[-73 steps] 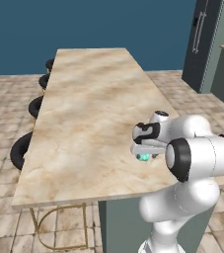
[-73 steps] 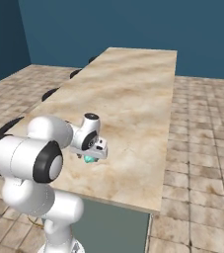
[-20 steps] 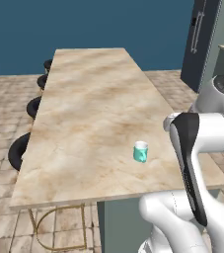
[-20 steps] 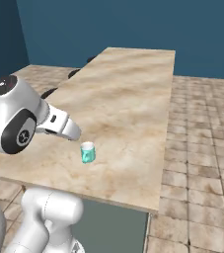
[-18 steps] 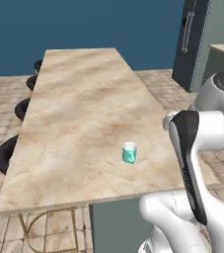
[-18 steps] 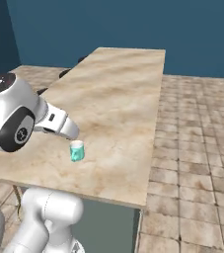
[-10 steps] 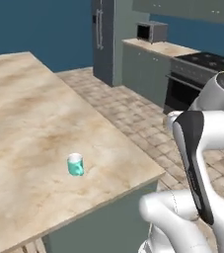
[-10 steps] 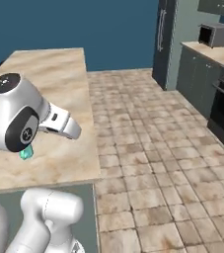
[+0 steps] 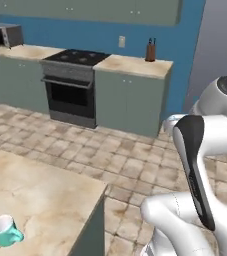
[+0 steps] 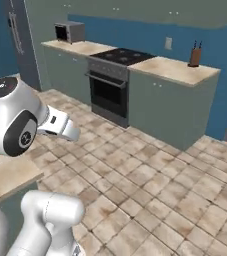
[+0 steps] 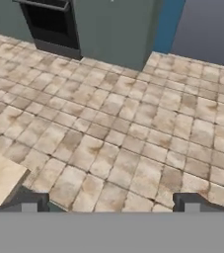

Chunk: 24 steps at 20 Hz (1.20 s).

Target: Clear the mugs and bowl far away from the sink.

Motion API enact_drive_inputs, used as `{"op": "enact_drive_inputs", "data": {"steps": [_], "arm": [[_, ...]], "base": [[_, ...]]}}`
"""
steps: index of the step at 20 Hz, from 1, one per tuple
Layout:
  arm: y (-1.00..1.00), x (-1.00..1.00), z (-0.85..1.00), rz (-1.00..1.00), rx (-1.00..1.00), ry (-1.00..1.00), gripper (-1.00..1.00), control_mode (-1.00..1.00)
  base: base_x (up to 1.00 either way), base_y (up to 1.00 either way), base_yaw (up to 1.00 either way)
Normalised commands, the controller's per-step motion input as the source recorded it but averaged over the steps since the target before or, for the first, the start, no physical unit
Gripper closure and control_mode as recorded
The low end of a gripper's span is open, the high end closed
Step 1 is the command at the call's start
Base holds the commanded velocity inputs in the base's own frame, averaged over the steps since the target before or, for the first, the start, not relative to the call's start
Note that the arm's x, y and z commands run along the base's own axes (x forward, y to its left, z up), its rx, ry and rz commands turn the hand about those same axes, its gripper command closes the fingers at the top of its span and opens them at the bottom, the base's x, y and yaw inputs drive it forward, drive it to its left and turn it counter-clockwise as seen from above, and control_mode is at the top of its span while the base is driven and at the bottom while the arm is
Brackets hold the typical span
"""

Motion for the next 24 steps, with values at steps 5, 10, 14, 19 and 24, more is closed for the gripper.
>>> {"op": "enact_drive_inputs", "data": {"steps": [5,10,14,19,24], "arm": [[0.00,0.00,0.00,0.00,0.00,0.00,-1.00,1.00],[0.00,0.00,0.00,0.00,0.00,0.00,-1.00,1.00],[0.00,0.00,0.00,0.00,0.00,0.00,-1.00,1.00],[0.00,0.00,0.00,0.00,0.00,0.00,-1.00,1.00],[0.00,0.00,0.00,0.00,0.00,0.00,-1.00,1.00]], "base": [[0.00,0.00,-1.00],[0.00,0.00,-1.00],[0.00,0.00,-1.00],[0.00,0.00,-1.00],[0.00,0.00,-1.00]]}}
